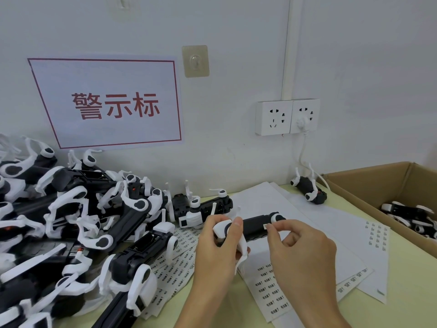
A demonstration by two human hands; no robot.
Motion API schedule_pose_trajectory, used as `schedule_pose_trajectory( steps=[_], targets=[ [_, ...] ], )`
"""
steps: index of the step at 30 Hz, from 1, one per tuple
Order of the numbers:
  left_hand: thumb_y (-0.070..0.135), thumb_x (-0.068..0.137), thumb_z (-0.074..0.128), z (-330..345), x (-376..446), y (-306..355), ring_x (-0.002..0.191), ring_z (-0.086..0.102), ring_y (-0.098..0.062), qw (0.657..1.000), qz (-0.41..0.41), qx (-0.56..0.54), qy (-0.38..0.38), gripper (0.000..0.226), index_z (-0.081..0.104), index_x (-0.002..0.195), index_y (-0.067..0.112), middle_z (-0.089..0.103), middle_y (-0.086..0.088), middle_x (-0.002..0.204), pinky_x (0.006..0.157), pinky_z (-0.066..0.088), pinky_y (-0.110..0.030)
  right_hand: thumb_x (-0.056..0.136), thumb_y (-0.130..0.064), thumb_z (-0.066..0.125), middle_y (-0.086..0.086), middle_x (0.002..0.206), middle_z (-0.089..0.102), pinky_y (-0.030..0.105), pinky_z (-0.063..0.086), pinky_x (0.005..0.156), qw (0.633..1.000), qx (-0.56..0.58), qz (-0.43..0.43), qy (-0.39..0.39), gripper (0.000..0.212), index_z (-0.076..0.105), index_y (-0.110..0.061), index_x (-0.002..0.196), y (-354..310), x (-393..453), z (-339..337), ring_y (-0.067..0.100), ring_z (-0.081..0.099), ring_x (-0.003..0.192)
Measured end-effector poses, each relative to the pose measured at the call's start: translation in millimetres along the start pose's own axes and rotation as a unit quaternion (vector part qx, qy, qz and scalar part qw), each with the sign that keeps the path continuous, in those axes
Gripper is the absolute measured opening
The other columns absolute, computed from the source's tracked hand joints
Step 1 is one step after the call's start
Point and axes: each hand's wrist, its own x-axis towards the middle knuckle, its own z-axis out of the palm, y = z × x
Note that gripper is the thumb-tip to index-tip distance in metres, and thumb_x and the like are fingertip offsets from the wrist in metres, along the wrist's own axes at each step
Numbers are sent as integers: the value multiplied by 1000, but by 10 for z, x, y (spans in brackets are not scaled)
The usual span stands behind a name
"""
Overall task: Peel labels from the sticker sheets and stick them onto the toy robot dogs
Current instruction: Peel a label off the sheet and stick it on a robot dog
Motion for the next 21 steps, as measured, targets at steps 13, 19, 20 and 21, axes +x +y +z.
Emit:
schedule_pose_trajectory(
  steps=[13, 19, 20, 21],
  targets=[
    [52, 83, 68, 37, -1, -29, 65, 63, -33, 1000, 10, 19, 17, 30, 62, 90, 23, 57, -4, 68, 80, 56, -62, 89, -33, 71, -17, 47, 53, 13, 33, 50, 999, -31, 2, 21, 25, 60, -37, 67, -30, -10, 2, 1, 56, 56],
    [63, 71, 67, 43, -9, -26, 69, 60, -39, 999, 21, 23, 19, 42, 62, 89, 25, 57, -2, 67, 80, 55, -63, 89, -35, 71, -24, 50, 54, 15, 30, 50, 998, -52, 10, 25, 25, 59, -37, 66, -52, -19, -3, -3, 57, 62],
    [63, 71, 67, 44, -12, -22, 73, 61, -43, 999, 22, 22, 19, 42, 62, 89, 25, 57, -3, 68, 81, 55, -63, 89, -35, 71, -19, 46, 53, 14, 30, 50, 998, -57, 11, 26, 25, 59, -36, 66, -53, -19, -4, 0, 57, 59],
    [63, 71, 67, 42, -14, -19, 77, 62, -46, 999, 22, 21, 19, 42, 62, 89, 25, 57, -3, 69, 81, 55, -63, 88, -36, 71, -13, 41, 50, 13, 29, 50, 998, -63, 11, 28, 25, 59, -36, 66, -55, -18, -4, 5, 56, 53]
  ],
)
